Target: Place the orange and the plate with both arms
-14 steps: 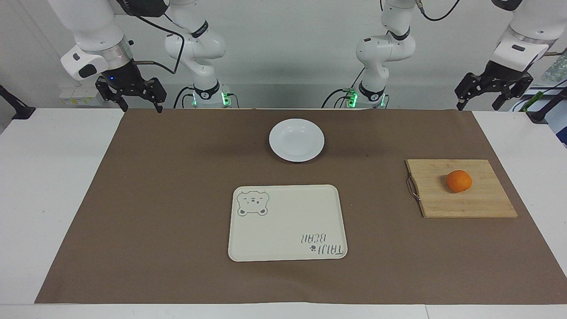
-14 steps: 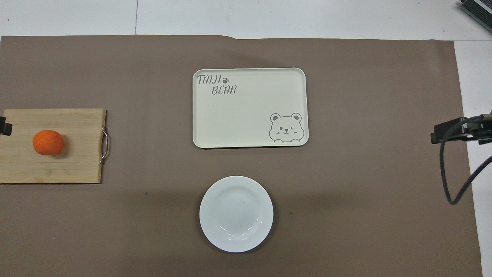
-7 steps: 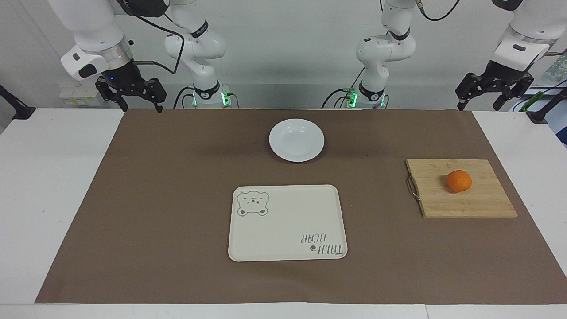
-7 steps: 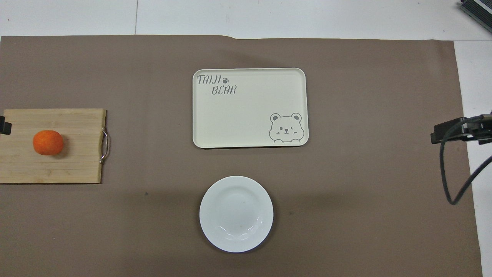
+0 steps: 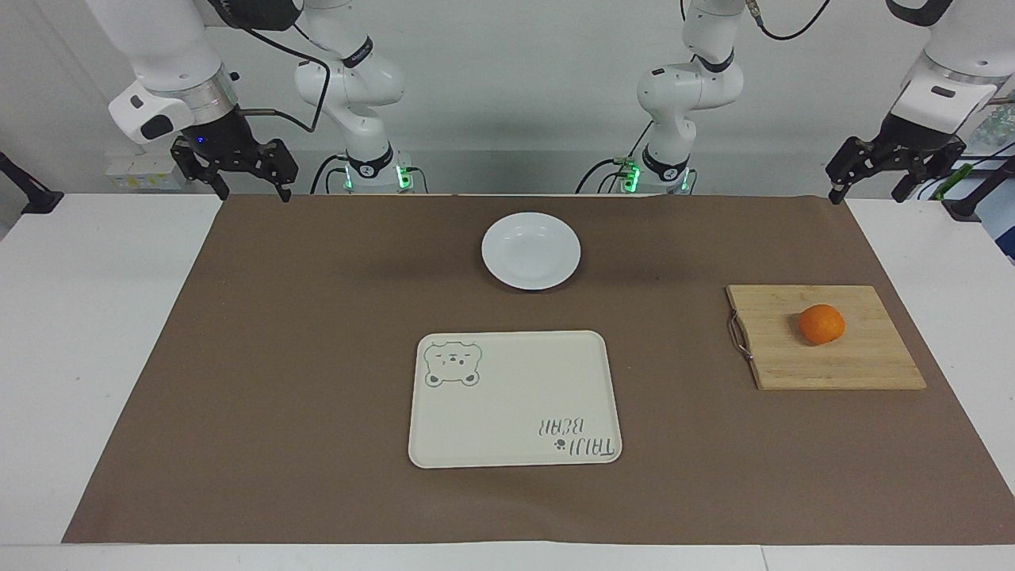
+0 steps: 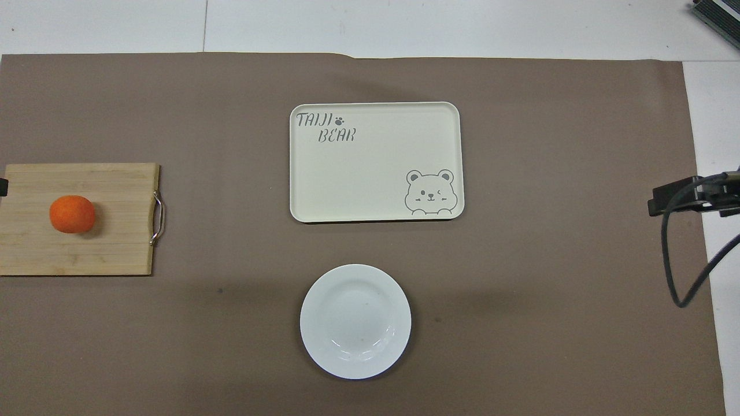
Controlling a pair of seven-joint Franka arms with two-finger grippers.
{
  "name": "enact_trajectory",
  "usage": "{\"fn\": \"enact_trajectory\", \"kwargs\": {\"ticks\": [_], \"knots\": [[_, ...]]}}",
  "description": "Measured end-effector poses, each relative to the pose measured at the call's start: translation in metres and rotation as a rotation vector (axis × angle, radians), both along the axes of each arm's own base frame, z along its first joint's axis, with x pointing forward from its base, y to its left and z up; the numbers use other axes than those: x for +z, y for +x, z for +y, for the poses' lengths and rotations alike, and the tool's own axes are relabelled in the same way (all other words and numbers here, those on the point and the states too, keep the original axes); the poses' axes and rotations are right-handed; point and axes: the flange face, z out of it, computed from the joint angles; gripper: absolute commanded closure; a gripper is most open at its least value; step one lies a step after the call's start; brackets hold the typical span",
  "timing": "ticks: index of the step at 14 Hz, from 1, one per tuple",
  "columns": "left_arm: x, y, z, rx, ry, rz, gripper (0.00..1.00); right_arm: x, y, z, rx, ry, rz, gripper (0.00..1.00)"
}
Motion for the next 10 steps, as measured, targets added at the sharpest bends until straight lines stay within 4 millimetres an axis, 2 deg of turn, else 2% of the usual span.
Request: {"fn": "enact_trajectory", "kwargs": {"ticks": [6,8,10], "knots": [[-0.057,0.042,0.04,0.054,-0.005,-0.006,0.0,0.0,0.0,0.0,0.0,0.0,0.0,0.0],[-0.077,0.054,0.047,0.055,-0.004,-0.026,0.0,0.0,0.0,0.0,0.0,0.0,0.0,0.0],[-0.107,0.061,0.05,0.048,-0.003,-0.04,0.0,0.0,0.0,0.0,0.0,0.0,0.0,0.0]]}}
